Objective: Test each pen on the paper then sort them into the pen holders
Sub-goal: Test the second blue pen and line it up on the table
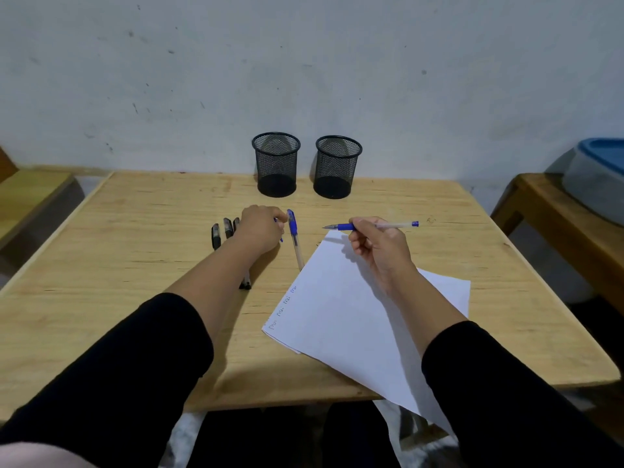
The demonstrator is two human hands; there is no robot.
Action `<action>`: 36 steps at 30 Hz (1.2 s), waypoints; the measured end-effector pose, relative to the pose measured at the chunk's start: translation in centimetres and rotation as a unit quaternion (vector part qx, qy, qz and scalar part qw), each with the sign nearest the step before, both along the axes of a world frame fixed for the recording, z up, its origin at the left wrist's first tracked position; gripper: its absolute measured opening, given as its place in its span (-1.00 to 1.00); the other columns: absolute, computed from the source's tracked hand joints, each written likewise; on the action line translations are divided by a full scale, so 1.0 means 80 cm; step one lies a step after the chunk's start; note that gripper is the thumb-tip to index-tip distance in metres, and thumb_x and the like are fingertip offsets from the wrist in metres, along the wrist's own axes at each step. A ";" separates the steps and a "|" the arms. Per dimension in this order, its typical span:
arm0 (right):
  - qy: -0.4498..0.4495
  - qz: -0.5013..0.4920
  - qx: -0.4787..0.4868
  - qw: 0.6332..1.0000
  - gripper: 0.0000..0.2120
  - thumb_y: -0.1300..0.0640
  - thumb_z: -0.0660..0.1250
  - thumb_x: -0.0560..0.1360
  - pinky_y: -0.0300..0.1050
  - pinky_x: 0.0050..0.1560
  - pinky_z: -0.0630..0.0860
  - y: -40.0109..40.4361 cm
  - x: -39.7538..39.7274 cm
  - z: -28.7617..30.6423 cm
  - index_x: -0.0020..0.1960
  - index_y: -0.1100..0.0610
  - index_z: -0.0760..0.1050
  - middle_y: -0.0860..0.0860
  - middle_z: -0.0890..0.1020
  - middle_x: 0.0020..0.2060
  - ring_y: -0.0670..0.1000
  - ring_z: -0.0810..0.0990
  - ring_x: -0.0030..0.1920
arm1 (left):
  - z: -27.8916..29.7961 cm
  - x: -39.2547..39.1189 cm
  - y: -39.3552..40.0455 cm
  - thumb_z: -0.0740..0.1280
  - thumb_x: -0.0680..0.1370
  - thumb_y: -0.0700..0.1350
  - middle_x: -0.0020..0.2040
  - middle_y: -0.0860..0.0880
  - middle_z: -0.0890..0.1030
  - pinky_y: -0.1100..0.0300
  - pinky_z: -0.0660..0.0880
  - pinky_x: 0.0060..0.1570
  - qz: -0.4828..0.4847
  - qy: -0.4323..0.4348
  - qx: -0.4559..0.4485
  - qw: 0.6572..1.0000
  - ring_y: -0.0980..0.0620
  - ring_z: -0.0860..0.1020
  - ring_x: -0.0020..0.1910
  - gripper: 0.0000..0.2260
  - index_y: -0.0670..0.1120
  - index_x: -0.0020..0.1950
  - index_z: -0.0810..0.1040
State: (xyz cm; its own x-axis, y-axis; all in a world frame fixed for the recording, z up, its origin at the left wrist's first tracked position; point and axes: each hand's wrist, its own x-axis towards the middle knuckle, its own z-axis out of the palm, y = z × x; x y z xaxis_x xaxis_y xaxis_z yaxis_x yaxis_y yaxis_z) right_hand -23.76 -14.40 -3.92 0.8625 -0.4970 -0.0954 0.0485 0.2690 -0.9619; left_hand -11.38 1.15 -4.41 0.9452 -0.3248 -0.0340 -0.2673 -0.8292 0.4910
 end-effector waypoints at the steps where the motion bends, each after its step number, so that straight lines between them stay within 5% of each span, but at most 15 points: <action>1: -0.001 0.001 0.012 1.000 -0.91 0.30 0.28 0.52 -0.31 -0.43 0.39 0.003 -0.001 0.000 -0.15 0.25 0.54 0.04 0.54 -0.46 -0.08 0.45 -0.46 | 0.001 -0.003 0.001 0.17 0.60 -0.12 0.28 -0.15 0.45 0.18 0.38 0.11 0.002 -0.002 0.005 1.000 -0.09 0.46 0.19 -0.73 -0.02 0.28 0.48; 7: 0.000 0.055 0.015 0.998 -0.84 0.26 0.25 0.55 -0.33 -0.44 0.42 0.020 -0.012 0.002 0.05 0.31 0.55 0.09 0.62 -0.34 -0.10 0.54 -0.43 | 0.023 -0.047 0.015 0.25 0.56 -0.22 0.23 -0.12 0.46 0.29 0.38 -0.10 0.034 -0.048 -0.111 0.992 -0.03 0.54 0.07 -0.72 -0.07 0.26 0.48; 10: -0.002 0.084 -0.048 0.995 -0.93 0.31 0.32 0.50 -0.33 -0.42 0.40 0.027 -0.022 0.003 -0.10 0.23 0.57 0.07 0.58 -0.37 -0.07 0.49 -0.42 | 0.022 -0.098 0.035 0.24 0.56 -0.16 0.00 -0.03 0.57 0.46 0.34 -0.26 -0.001 -0.081 -0.144 0.986 0.13 0.54 -0.17 -0.82 -0.08 0.13 0.55; 17: 0.031 0.079 -0.060 0.995 -0.80 0.35 0.28 0.50 -0.36 -0.54 0.26 0.044 -0.041 -0.008 -0.28 0.18 0.49 0.10 0.35 -0.45 -0.09 0.28 -0.52 | -0.027 -0.173 0.059 0.33 0.51 -0.04 -0.05 -0.01 0.54 0.30 0.27 -0.13 -0.043 -0.080 -0.100 0.991 0.09 0.41 -0.14 -0.79 -0.05 0.10 0.57; 24: 0.037 0.094 -0.062 0.993 -0.87 0.32 0.24 0.53 -0.31 -0.59 0.27 0.043 -0.064 -0.011 -0.10 0.27 0.56 0.10 0.55 -0.46 -0.05 0.43 -0.56 | -0.032 -0.186 0.060 0.31 0.53 -0.04 0.11 0.00 0.54 0.47 0.17 -0.07 -0.069 -0.089 -0.113 0.987 0.16 0.42 -0.04 -0.73 -0.04 0.21 0.55; 31: 0.083 0.087 -0.264 0.957 -0.86 0.25 0.30 0.46 -0.36 -0.41 0.32 0.059 -0.056 -0.016 -0.24 0.09 0.55 -0.09 0.47 -0.51 -0.16 0.39 -0.48 | -0.034 -0.190 0.059 0.29 0.54 -0.03 0.16 -0.01 0.51 0.40 0.23 0.01 -0.057 -0.087 -0.108 0.989 0.08 0.47 0.10 -0.72 -0.05 0.24 0.53; 36: 0.089 0.087 -0.372 0.920 -0.88 0.20 0.26 0.45 -0.33 -0.37 0.34 0.068 -0.046 -0.020 -0.22 0.20 0.52 -0.04 0.47 -0.45 -0.12 0.39 -0.42 | -0.034 -0.189 0.059 0.29 0.54 -0.02 0.16 0.00 0.51 0.38 0.25 0.00 -0.050 -0.081 -0.104 0.990 0.09 0.47 0.09 -0.71 -0.04 0.24 0.52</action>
